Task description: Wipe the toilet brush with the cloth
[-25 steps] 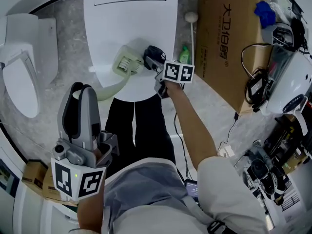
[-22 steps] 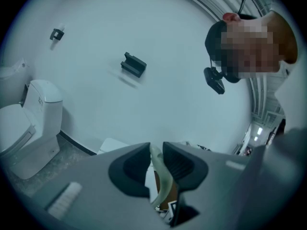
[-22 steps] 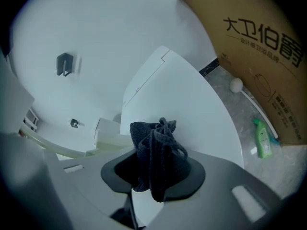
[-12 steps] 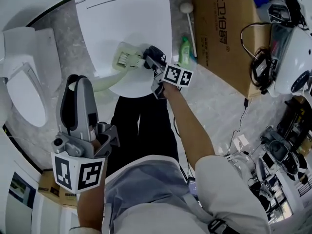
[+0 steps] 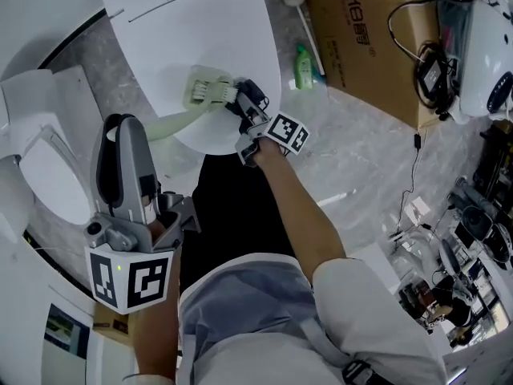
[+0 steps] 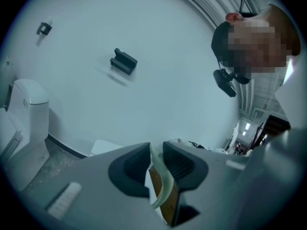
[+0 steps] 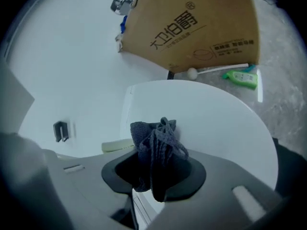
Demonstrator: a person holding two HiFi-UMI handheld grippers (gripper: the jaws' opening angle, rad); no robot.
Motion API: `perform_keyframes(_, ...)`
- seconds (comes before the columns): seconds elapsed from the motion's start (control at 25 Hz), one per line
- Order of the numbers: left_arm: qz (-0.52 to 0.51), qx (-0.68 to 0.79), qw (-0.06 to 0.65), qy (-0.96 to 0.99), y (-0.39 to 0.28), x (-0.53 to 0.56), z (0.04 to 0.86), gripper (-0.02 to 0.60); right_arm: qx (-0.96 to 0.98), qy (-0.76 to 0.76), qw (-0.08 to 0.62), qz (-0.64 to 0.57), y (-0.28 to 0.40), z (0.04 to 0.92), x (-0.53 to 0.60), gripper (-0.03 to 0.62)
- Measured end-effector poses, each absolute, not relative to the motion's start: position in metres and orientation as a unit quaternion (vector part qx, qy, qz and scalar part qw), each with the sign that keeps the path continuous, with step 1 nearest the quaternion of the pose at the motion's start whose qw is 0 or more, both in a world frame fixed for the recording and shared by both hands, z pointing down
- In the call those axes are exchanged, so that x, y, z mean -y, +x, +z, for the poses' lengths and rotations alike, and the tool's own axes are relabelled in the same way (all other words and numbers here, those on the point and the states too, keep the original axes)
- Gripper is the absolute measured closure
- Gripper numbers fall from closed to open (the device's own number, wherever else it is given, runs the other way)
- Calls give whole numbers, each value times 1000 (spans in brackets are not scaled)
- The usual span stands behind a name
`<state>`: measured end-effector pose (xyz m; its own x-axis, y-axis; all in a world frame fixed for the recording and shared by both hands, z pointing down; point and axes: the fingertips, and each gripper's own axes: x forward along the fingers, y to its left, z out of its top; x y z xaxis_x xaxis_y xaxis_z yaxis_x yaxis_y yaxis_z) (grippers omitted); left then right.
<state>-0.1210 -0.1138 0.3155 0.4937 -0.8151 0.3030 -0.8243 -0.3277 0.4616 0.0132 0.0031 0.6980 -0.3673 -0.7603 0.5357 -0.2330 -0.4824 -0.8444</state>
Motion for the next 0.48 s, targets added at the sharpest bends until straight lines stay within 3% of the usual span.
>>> perform_keyframes(0.24, 10, 495, 286, 820, -118, 116, 318, 581, -392, -553, 282, -679, 14, 702, -11, 491)
perform_keyframes(0.48, 7, 491, 288, 822, -115, 116, 317, 581, -347, -571, 322, -671, 13, 701, -21, 491)
